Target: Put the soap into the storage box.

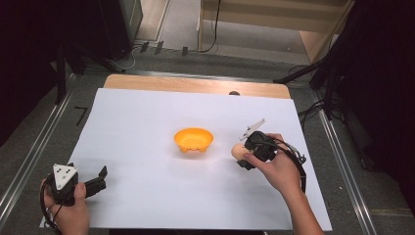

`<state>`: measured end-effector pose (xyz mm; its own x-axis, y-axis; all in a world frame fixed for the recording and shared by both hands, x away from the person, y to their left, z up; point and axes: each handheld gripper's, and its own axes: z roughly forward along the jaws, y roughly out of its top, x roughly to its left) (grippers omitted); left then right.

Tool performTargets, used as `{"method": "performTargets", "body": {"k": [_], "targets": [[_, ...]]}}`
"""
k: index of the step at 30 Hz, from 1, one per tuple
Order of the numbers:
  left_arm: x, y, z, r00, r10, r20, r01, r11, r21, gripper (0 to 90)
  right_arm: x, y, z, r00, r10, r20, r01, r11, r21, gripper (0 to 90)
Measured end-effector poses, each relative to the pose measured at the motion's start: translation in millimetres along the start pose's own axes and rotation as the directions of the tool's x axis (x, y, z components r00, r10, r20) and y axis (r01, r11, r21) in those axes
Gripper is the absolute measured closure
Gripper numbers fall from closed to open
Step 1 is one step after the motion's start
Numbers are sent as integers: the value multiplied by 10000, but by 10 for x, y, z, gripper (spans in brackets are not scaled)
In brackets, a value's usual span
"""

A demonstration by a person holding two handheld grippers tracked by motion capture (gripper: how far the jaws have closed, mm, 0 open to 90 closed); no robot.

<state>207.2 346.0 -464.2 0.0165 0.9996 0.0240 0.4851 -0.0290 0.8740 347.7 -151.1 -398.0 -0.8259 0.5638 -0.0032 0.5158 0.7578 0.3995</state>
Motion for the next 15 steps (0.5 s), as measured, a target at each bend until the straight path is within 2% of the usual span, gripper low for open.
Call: {"method": "performTargets", "body": {"k": [9, 15], "targets": [[1, 0, 0, 10000, -11, 7, 11, 10000, -4, 0, 46, 241, -15, 9970, -778, -37, 778, 9969, -83, 335], [1, 0, 0, 10000, -6, 8, 6, 10000, -1, 0, 81, 418, -7, 9896, -1436, 49, 1437, 9895, -174, 335]]}}
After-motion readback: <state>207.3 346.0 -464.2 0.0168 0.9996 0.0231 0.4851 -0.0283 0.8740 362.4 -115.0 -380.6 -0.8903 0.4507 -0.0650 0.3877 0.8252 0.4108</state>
